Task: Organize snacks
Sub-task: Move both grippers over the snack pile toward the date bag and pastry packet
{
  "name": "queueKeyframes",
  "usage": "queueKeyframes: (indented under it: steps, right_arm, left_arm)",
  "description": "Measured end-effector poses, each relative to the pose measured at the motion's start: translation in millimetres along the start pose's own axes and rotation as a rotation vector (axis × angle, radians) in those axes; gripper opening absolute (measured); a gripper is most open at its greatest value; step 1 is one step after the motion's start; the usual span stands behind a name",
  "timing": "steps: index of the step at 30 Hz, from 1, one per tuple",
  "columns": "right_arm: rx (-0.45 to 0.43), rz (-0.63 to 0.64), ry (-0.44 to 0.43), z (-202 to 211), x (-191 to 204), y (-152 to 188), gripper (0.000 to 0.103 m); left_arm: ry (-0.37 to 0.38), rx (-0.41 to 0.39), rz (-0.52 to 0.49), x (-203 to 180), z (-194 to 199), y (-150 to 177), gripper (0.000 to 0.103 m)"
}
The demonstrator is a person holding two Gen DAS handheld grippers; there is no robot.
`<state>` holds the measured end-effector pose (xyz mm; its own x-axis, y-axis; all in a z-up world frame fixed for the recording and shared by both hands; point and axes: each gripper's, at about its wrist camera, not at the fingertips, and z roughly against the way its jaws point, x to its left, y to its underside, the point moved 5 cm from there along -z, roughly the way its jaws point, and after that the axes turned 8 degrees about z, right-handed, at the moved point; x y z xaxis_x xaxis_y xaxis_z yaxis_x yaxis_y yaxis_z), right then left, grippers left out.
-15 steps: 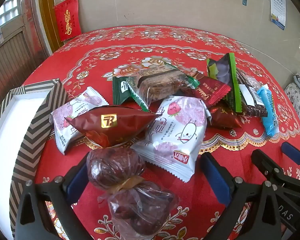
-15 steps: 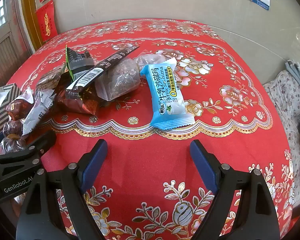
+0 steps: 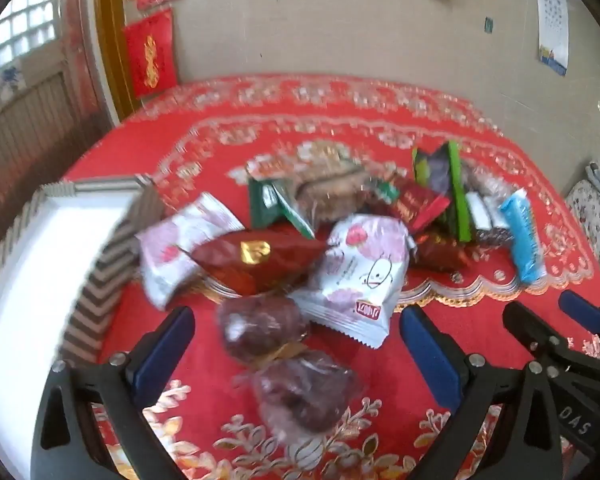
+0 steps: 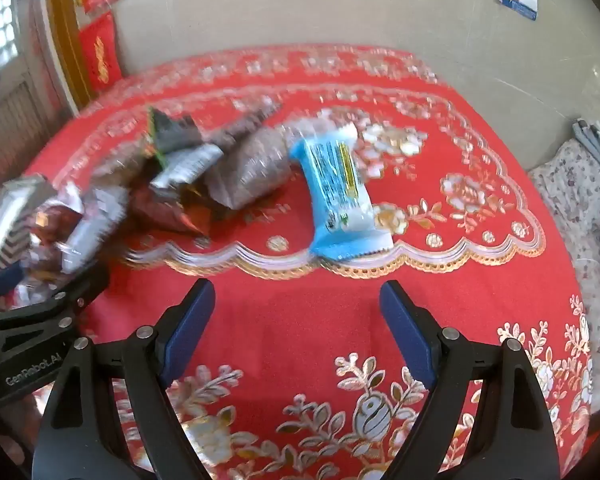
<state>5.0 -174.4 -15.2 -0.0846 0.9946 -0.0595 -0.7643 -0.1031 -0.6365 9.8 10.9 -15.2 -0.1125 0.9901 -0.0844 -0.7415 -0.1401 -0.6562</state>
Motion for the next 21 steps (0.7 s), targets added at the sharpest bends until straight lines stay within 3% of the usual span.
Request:
queueKeyframes:
  steps: [5,13,21]
  right_arm:
    - [-0.062,0.009,0.006,32.4,9.3,-3.3,0.085]
    - [-0.173,0.002,-0.077,64.7,17.5,-8.6,0.085]
    - [-0.160,-0.037,-0.108,63.5,14.5,-7.1,0.085]
  left_arm:
    - [0.030,-0.049,-0.013,5.2,21.5,-3.4,0.103]
    - [0.023,-0.041,-0.013,24.8,23.3,3.2,0.103]
    - [0.059,0.003,0.059,42.3,15.0,3.0,0.103]
